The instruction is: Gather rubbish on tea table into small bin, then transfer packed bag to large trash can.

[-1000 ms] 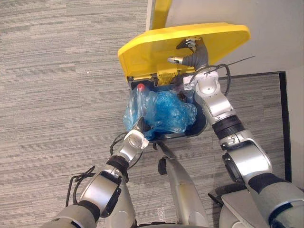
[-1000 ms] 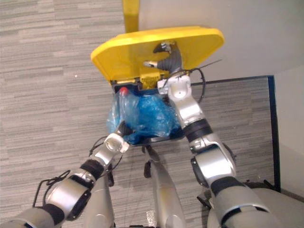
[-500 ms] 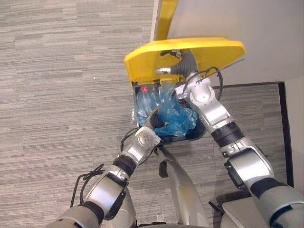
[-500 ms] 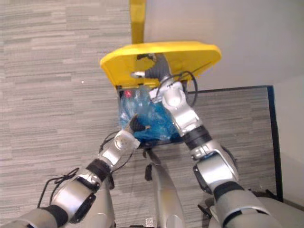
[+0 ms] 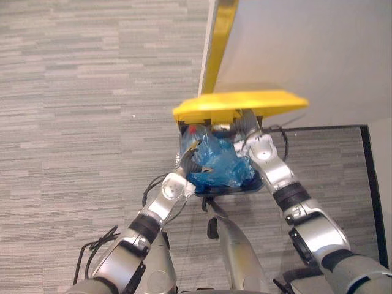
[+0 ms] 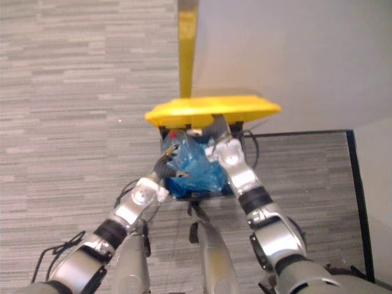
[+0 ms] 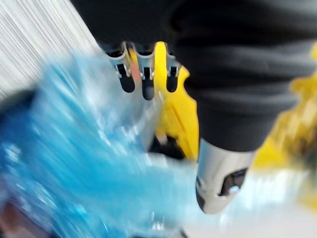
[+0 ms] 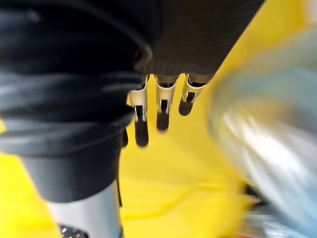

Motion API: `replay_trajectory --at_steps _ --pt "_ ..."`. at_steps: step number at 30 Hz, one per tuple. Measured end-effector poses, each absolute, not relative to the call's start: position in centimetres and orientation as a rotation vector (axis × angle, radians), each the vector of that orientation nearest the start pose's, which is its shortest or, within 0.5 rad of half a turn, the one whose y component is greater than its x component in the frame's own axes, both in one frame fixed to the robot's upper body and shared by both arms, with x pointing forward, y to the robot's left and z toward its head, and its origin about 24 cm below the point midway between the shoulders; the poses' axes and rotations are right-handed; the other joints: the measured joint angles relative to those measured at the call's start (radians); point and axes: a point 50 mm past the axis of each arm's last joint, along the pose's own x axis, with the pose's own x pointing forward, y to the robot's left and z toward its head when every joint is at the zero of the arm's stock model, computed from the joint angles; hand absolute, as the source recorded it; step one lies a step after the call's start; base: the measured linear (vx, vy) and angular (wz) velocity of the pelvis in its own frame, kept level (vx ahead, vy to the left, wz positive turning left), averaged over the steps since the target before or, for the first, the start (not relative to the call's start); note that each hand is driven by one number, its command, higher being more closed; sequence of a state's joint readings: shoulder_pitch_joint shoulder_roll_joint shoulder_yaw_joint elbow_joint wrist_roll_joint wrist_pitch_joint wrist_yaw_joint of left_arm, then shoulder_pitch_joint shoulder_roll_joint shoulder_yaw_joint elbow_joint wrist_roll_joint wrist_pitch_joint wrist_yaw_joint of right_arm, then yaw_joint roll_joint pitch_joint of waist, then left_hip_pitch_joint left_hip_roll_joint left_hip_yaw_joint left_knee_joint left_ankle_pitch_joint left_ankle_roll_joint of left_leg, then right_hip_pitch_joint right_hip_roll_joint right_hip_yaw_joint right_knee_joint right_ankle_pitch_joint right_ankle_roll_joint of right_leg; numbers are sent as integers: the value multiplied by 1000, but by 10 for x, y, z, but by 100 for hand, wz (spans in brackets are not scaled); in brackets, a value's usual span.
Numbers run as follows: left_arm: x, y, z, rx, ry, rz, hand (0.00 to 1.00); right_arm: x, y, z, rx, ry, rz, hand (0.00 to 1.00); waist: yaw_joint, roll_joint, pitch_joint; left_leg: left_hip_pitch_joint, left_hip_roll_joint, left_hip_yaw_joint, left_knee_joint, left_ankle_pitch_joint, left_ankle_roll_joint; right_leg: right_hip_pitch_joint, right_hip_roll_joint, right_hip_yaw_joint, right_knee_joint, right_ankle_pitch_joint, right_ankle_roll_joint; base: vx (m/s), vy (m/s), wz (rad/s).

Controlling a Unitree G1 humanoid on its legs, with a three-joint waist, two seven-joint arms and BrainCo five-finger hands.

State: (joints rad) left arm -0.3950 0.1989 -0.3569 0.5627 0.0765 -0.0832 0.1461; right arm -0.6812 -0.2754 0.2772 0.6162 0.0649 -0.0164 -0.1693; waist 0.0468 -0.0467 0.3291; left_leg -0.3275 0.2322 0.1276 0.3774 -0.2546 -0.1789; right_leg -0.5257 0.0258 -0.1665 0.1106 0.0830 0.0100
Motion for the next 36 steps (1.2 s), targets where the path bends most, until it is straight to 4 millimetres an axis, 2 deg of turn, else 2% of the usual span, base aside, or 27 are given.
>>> replay_trajectory --at_steps 2,3,6,7,9,10,12,13,15,16,17,18,19,20,21,22,23,24,25,26,27,28,29,31,32,36 --pt "291 144 -9 415 189 -161 0 360 -148 72 -395 23 59 0 5 3 -48 22 -23 0 -48 20 11 5 -14 4 -14 5 7 47 21 8" --pt "287 149 -13 402 209 -148 0 358 -150 69 -390 35 56 0 7 5 -52 28 -26 0 -56 24 13 8 -16 5 -15 5 8 68 14 4" --pt "256 193 -40 272 347 -15 0 343 -165 41 -355 132 34 0 11 10 -55 114 -35 -7 -104 36 24 92 -18 -1 -47 8 13 79 19 8" --pt "252 198 -44 260 361 2 0 341 -167 38 -347 141 27 0 12 10 -55 124 -36 -7 -109 37 24 100 -18 -1 -48 8 13 52 19 10" --pt "229 219 -65 208 473 79 0 333 -176 27 -329 175 4 0 12 10 -63 154 -45 -7 -118 38 26 124 -26 0 -46 4 25 36 27 2" --pt "224 221 -70 204 498 90 0 331 -177 25 -328 181 0 0 12 11 -64 158 -48 -7 -118 38 26 127 -28 2 -45 4 25 32 45 -5" --pt "199 232 -95 180 636 132 0 320 -178 9 -346 224 5 0 11 10 -70 174 -67 1 -110 38 27 129 -45 14 -22 0 41 23 54 -9" --pt "195 232 -98 179 657 135 0 317 -177 6 -340 236 7 0 11 10 -70 179 -71 2 -108 38 27 130 -48 16 -16 -2 45 11 62 -7" --pt "174 228 -116 148 758 158 0 294 -170 -22 -297 324 28 0 9 8 -70 209 -81 13 -70 17 40 164 -59 28 4 -8 62 -15 73 -7" --pt "172 226 -118 141 771 160 0 289 -168 -27 -289 339 31 0 9 6 -71 209 -83 17 -57 14 42 167 -60 32 7 -7 68 -58 86 -15" --pt "166 222 -123 132 800 157 0 274 -167 -42 -278 387 40 0 9 3 -73 200 -87 30 -10 -4 55 167 -72 39 17 -3 107 -111 92 -19" --pt "161 219 -126 126 821 159 0 263 -166 -51 -270 419 44 0 2 3 -80 189 -78 34 8 -6 61 162 -77 29 10 -38 144 -124 63 -21" --pt "159 217 -128 120 830 162 0 259 -165 -55 -267 434 45 0 3 10 -82 185 -61 48 5 -1 67 154 -78 20 36 -48 137 -171 18 -37" --pt "154 215 -131 113 847 169 0 244 -161 -70 -258 495 59 0 5 20 -85 172 -47 74 -1 16 68 71 -92 3 278 -86 34 -138 -9 -32" --pt "154 215 -132 113 852 168 0 240 -161 -74 -252 514 57 0 0 8 -92 175 -45 75 -2 20 68 58 -99 -1 351 -101 12 -101 -13 -24" --pt "152 213 -134 125 877 157 0 221 -163 -92 -226 599 32 0 -8 0 -97 184 -45 75 -11 32 65 55 -137 -13 550 -150 -16 -41 -76 -4" --pt "146 210 -137 119 895 155 0 196 -167 -111 -211 701 1 0 -8 -1 -104 191 -42 79 -8 34 64 104 -177 5 684 -203 -6 -10 -85 -4" --pt "146 210 -137 122 896 154 0 188 -168 -116 -205 730 -10 0 -8 -14 -113 190 -41 79 -6 35 63 123 -186 18 695 -227 4 -52 -151 -9" --pt "148 209 -137 136 897 148 0 170 -171 -127 -210 802 -24 0 -9 -23 -117 191 -42 81 -14 44 47 147 -185 29 659 -258 46 -72 -148 -8" --pt "148 206 -138 132 903 145 0 160 -177 -133 -215 844 -41 0 -11 -16 -123 199 -44 82 -44 61 40 164 -170 28 613 -262 53 -102 -208 -42" --pt "148 193 -141 90 913 139 0 146 -187 -140 -213 906 -88 0 -9 1 -161 222 -45 92 -138 97 55 233 -123 30 412 -275 54 -83 -141 -54" --pt "144 190 -143 82 926 138 0 143 -190 -142 -212 923 -97 0 -9 -3 -174 226 -50 97 -165 111 54 259 -116 29 345 -295 31 -90 -108 -70" --pt "144 181 -145 70 942 117 0 139 -194 -145 -229 958 -107 0 -16 11 -180 238 -48 98 -211 141 51 271 -103 21 279 -279 13 -73 -47 -36" --pt "144 175 -146 70 951 98 0 133 -202 -147 -217 987 -156 0 -33 12 -187 273 -54 94 -279 182 59 285 -93 22 248 -256 13 -86 -29 -10" --pt "140 175 -149 81 969 89 0 126 -206 -150 -213 1018 -180 0 -35 12 -209 282 -54 93 -308 200 61 284 -87 22 229 -245 15 -62 -24 1" --pt "132 185 -151 114 1001 115 0 118 -212 -153 -202 1056 -229 0 -38 16 -219 308 -60 93 -341 213 69 315 -76 27 173 -217 25 -27 22 -9"
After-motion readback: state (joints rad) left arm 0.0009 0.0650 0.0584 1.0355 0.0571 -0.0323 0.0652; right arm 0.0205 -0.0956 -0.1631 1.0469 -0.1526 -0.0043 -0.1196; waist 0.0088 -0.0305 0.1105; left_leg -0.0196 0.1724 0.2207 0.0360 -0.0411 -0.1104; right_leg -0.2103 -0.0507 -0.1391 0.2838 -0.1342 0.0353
